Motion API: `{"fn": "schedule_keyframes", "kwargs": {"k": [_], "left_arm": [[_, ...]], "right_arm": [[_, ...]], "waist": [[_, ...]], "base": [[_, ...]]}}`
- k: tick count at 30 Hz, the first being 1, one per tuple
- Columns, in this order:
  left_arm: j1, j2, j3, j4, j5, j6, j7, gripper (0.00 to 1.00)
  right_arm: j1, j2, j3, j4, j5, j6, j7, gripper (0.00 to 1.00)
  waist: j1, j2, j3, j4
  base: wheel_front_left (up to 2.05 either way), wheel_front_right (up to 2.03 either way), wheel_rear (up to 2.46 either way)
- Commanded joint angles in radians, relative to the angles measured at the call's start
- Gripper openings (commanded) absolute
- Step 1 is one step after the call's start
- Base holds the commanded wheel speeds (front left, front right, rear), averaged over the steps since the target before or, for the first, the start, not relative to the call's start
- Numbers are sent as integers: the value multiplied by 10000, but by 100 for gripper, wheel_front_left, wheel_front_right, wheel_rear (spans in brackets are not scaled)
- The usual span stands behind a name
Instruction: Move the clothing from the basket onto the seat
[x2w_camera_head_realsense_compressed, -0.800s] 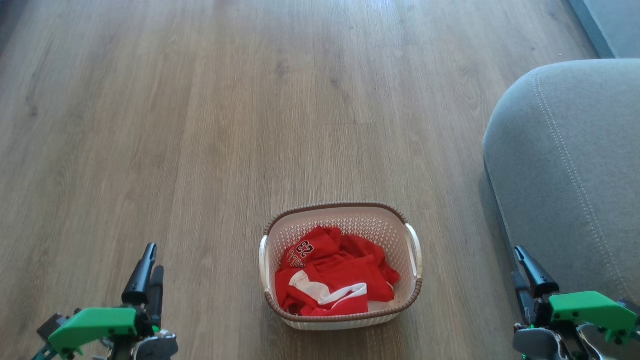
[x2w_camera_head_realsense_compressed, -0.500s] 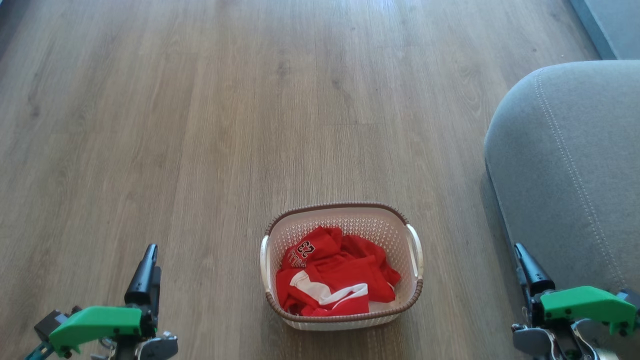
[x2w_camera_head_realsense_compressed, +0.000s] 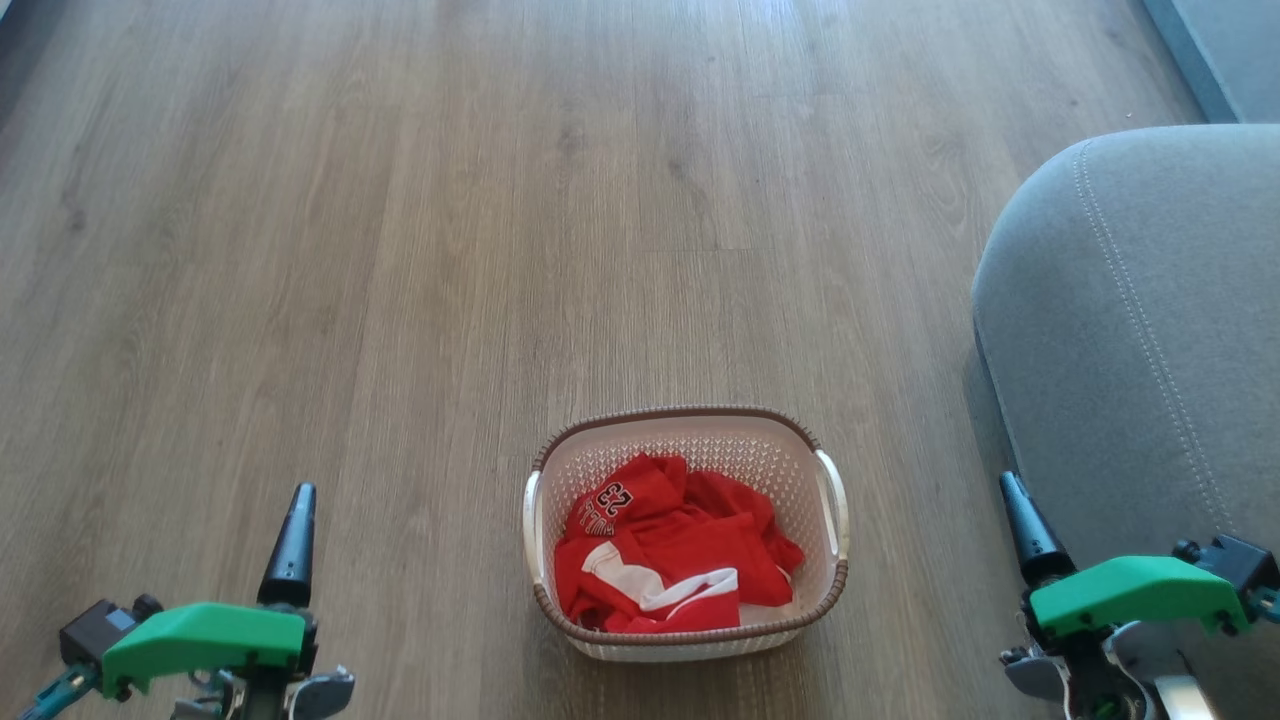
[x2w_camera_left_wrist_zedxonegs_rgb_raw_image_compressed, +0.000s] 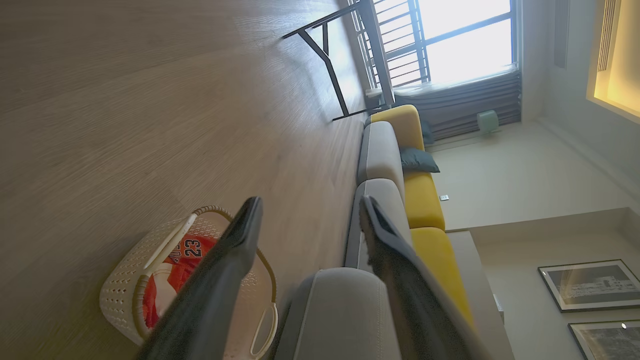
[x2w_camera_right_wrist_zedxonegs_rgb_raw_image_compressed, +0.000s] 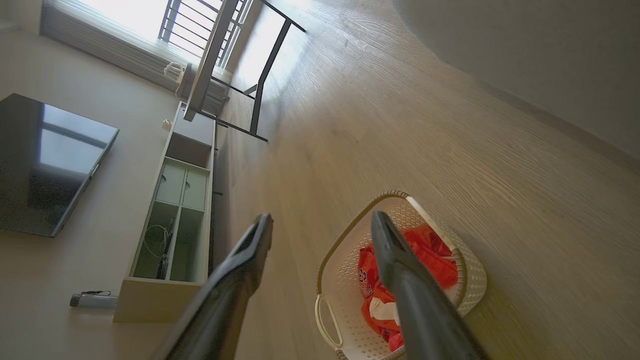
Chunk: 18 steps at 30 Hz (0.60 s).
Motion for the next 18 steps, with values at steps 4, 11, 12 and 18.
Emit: {"fn": "schedule_keyframes", "kwargs": {"k": [4,11,12,18], "left_arm": [[-307,31,87,-431,641,80,-210,100],[-258,33,60,-479,1365,109,-415,100],[-253,33,59,-483,1475,111,-445,100],[-229,35,54,-498,2047,117,-591,100]], "right_arm": [[-287,-307,304,-495,-842,24,-241,100],[-315,-497,585,-648,-1789,28,-445,100],[-314,-518,610,-665,-1915,29,-474,100],[-306,-587,712,-751,-2556,32,-621,100]], "waist": [[0,0,-1,15],[0,0,-13,38],[0,0,-12,41],[0,0,-9,57]], "base": [[0,0,0],[0,0,0],[0,0,0],[0,0,0]]}}
